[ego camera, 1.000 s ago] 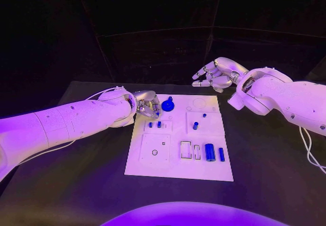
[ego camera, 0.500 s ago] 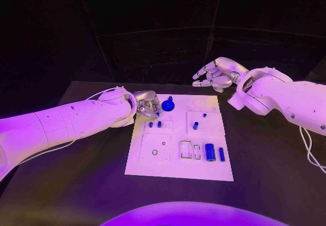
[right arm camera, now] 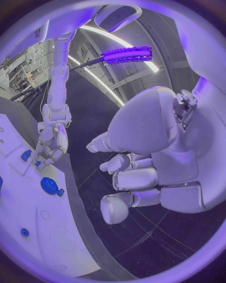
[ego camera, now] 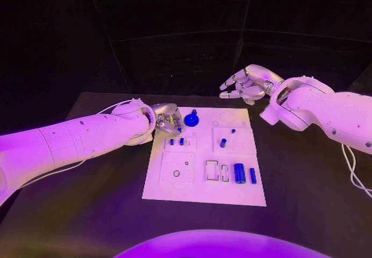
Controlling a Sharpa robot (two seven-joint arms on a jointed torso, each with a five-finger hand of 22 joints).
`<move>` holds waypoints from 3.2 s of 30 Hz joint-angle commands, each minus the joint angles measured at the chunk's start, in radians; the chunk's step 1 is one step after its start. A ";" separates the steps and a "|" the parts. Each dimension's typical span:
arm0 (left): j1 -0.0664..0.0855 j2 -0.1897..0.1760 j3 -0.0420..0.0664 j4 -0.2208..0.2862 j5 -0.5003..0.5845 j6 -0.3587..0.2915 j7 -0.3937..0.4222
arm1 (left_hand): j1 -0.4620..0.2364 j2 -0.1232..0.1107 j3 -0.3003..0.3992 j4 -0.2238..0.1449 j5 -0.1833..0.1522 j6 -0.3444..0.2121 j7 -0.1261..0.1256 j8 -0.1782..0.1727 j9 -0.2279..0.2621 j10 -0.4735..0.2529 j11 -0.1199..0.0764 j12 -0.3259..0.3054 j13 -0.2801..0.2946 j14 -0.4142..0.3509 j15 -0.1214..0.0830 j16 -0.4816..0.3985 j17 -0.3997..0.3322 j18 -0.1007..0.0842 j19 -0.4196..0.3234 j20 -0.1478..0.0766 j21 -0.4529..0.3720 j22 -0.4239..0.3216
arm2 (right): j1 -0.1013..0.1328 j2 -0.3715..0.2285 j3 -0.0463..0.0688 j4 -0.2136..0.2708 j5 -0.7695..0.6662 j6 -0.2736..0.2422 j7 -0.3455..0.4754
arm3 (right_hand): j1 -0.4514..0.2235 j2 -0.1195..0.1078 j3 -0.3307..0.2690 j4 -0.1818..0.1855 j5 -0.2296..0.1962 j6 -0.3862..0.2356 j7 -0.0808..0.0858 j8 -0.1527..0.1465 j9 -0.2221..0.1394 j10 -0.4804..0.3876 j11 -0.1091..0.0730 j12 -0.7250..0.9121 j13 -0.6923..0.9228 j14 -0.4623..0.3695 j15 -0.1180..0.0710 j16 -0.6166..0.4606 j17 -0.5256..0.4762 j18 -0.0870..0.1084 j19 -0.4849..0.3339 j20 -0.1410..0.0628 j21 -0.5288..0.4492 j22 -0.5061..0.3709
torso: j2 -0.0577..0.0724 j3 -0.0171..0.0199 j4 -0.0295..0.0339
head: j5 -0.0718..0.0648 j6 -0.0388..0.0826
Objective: Assemble the parts on the task board
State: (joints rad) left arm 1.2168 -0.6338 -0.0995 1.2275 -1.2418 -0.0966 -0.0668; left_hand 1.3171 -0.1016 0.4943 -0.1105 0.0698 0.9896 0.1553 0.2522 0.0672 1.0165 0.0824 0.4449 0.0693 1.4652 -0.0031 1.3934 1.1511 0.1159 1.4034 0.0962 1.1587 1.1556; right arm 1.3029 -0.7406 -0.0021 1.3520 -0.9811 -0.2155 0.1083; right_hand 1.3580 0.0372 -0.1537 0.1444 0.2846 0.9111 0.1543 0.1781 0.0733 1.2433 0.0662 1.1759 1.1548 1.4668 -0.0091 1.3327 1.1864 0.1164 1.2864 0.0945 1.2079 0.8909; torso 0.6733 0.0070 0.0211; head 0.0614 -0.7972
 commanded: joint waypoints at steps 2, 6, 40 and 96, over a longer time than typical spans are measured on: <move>0.001 -0.001 0.001 0.003 0.004 0.003 -0.001 | -0.010 -0.006 0.001 -0.005 -0.005 -0.010 0.000 -0.005 0.000 -0.006 0.005 -0.007 -0.002 0.003 0.006 -0.005 -0.003 -0.014 -0.003 0.005 -0.005 -0.001 | 0.002 0.001 0.001 0.000 0.003 -0.001 0.008 | 0.009 0.004 -0.005 -0.002 0.004 -0.009 0.001 0.006 -0.001 -0.006 0.001 -0.001 -0.002 0.020 -0.003 -0.006 0.000 0.008 -0.004 -0.002 -0.007 -0.001 | 0.000 0.0000 -0.0009 | 0.001 -0.001; 0.001 -0.002 0.001 0.005 0.011 0.000 0.000 | -0.013 -0.009 0.000 -0.006 -0.005 -0.015 0.001 -0.010 -0.001 -0.009 0.006 -0.011 -0.001 0.002 0.007 -0.005 -0.005 -0.013 -0.005 0.006 -0.008 -0.003 | 0.002 0.001 0.001 0.000 0.003 -0.001 0.008 | 0.009 0.004 -0.005 -0.002 0.004 -0.009 0.001 0.006 -0.001 -0.006 0.001 -0.001 -0.002 0.020 -0.003 -0.006 0.000 0.008 -0.004 -0.002 -0.007 -0.001 | 0.000 0.0001 -0.0002 | 0.000 -0.001; 0.001 -0.013 0.001 0.005 0.040 -0.014 0.000 | -0.020 -0.013 0.001 -0.010 -0.005 -0.036 0.004 -0.035 0.004 -0.028 0.012 -0.035 0.000 0.000 0.012 -0.005 -0.016 -0.011 -0.009 0.013 -0.017 -0.006 | 0.002 0.001 0.000 -0.002 0.003 0.000 0.008 | 0.009 0.004 -0.005 -0.002 0.004 -0.009 0.001 0.006 -0.001 -0.006 0.001 -0.001 -0.002 0.020 -0.003 -0.006 0.000 0.008 -0.004 -0.002 -0.007 -0.001 | 0.000 0.0000 0.0000 | 0.002 -0.003; 0.008 -0.218 0.000 0.173 1.198 -0.095 0.558 | -0.043 0.036 -0.057 0.018 -0.005 -0.021 0.016 -0.035 0.006 -0.061 0.021 0.064 0.030 -0.339 0.029 -0.370 -0.634 0.067 -0.282 0.031 -0.537 -0.433 | -0.127 -0.056 -0.002 0.072 -0.710 0.112 -0.211 | 0.221 0.000 0.075 -0.065 -0.125 0.054 0.016 -0.024 -0.007 -0.208 0.038 -1.018 -0.988 0.024 0.026 -0.051 -0.037 0.014 0.004 0.025 -0.048 -0.047 | 0.001 -0.0004 0.0000 | -0.081 0.032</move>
State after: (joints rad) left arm 1.2234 -0.8513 -0.1003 1.3972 -0.0695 -0.2048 0.4580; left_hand 1.2759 -0.0667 0.4429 -0.0923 0.0699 0.9633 0.1714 0.2133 0.0722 0.9543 0.1018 0.5015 0.0984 1.1362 0.0253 1.0176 0.5182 0.1778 1.1193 0.1301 0.6274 0.7241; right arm 1.1748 -0.7984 -0.0044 1.4232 -1.6566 -0.1300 -0.0953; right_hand 1.5699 0.0385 -0.0838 0.0787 0.1631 0.9644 0.1720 0.1575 0.0663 1.0291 0.1021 0.1598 0.1678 1.4668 0.0126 1.2855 1.1498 0.1165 1.2872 0.1130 1.1586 0.8428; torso 0.6733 0.0064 0.0211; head -0.0228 -0.7649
